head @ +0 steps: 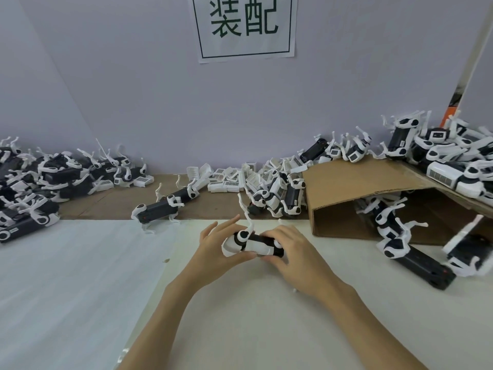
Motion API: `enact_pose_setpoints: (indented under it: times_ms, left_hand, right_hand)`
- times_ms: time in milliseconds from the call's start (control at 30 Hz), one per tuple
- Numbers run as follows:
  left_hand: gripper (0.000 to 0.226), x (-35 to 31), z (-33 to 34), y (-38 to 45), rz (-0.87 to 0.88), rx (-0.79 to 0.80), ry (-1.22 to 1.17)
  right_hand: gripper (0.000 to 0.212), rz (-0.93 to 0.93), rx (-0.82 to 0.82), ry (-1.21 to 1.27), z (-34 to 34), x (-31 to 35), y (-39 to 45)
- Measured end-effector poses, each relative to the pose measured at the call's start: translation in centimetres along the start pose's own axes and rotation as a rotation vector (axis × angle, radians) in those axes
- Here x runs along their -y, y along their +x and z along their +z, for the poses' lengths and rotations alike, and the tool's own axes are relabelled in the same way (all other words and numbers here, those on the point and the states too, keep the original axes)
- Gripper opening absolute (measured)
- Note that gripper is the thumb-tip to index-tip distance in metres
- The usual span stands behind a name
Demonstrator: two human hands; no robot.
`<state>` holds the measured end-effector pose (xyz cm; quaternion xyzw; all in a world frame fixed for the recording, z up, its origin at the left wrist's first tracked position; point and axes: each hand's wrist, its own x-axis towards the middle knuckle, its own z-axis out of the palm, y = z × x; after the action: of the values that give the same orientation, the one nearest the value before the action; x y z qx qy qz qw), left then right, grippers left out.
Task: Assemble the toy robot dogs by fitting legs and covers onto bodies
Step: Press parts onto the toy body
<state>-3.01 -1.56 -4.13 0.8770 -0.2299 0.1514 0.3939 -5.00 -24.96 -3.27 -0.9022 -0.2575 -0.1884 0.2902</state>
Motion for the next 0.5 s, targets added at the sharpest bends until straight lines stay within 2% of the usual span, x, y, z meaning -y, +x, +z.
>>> enact_pose_setpoints:
  times_ms: [100, 200, 333, 433, 500]
  left_hand:
    - [0.045, -0.3, 0.2, -0.1, -0.038, -0.035, 0.022]
    - [0.031, -0.9, 0.4, -0.1, 0.007, -0.066, 0.011]
    - [0.032, -1.2, 0.4, -0.2, 0.023, -0.086, -0.006]
    - [0.034, -1.5, 0.7, -0.2, 0.046, -0.104, -0.013]
    - [0.037, -1.8, 1.0, -0.1, 0.085, -0.111, 0.012]
  right_hand:
    - [0.031, 0.03, -0.007, 0.047, -0.1, 0.1, 0.0]
    - [0.028, 0.054, -0.014, 0.059, -0.3, 0.1, 0.0]
    - [0.031, 0.071, 0.026, 0.063, -0.5, -0.1, 0.1]
    - [0.041, 0.081, 0.077, 0.054, -0.2, -0.1, -0.1]
    - [0.043, 0.112, 0.05, 0.047, 0.2, 0.0, -0.2]
